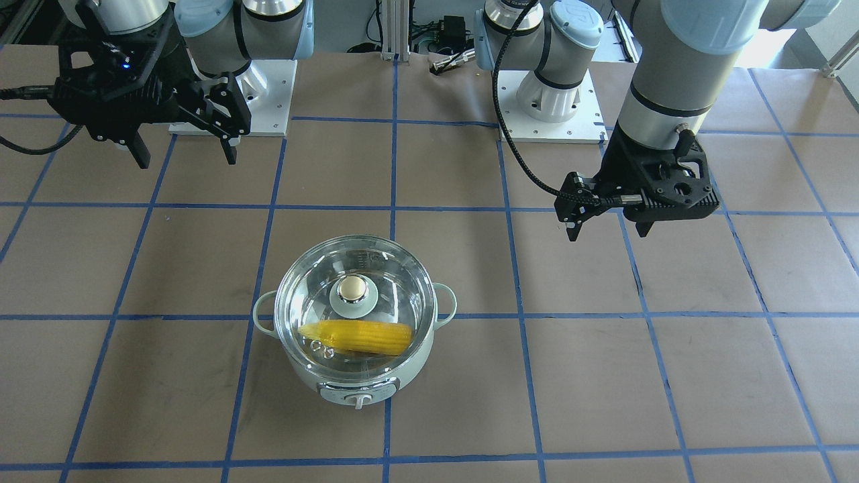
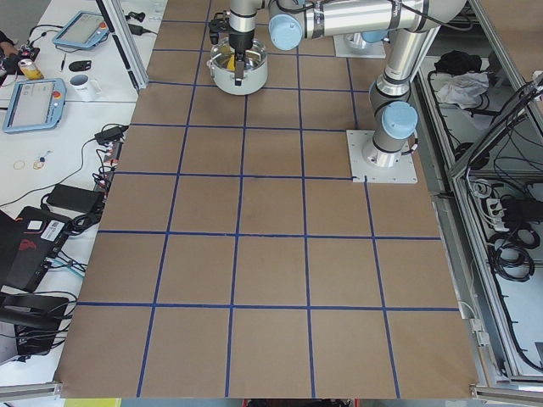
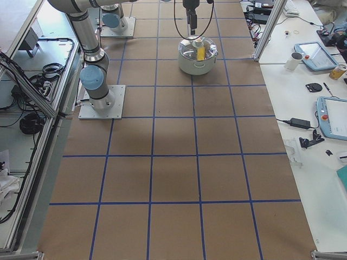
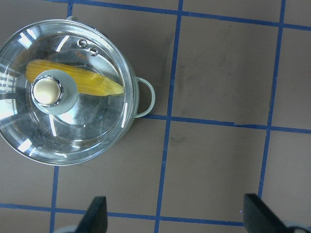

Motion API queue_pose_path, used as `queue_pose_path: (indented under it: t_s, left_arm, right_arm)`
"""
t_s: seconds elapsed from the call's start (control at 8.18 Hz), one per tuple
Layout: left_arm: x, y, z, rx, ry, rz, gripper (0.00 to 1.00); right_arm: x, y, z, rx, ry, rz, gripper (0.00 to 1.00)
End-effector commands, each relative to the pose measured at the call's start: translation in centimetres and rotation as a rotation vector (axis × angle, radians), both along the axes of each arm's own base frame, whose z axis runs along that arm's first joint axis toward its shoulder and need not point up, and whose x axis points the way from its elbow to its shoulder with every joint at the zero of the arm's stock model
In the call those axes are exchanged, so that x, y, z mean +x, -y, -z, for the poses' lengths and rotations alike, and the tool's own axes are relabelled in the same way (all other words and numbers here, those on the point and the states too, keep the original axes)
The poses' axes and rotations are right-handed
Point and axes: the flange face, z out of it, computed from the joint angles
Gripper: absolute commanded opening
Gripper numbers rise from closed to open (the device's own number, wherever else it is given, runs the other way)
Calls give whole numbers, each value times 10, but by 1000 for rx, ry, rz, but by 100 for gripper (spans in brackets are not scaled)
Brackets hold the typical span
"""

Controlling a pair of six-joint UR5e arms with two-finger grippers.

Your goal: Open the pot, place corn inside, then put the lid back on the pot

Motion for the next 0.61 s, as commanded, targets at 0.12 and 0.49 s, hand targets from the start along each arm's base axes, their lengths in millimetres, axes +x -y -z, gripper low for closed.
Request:
queue_pose_path:
  t_s: [0.12,0.49]
  left_arm:
    - [0,1,2,2,-2,-2,100]
    - [0,1,1,-2,-3,-10,100]
  right_arm:
    - [0,1,0,-1,-2,-13,100]
    - [-1,0,2,10,-4,-12,100]
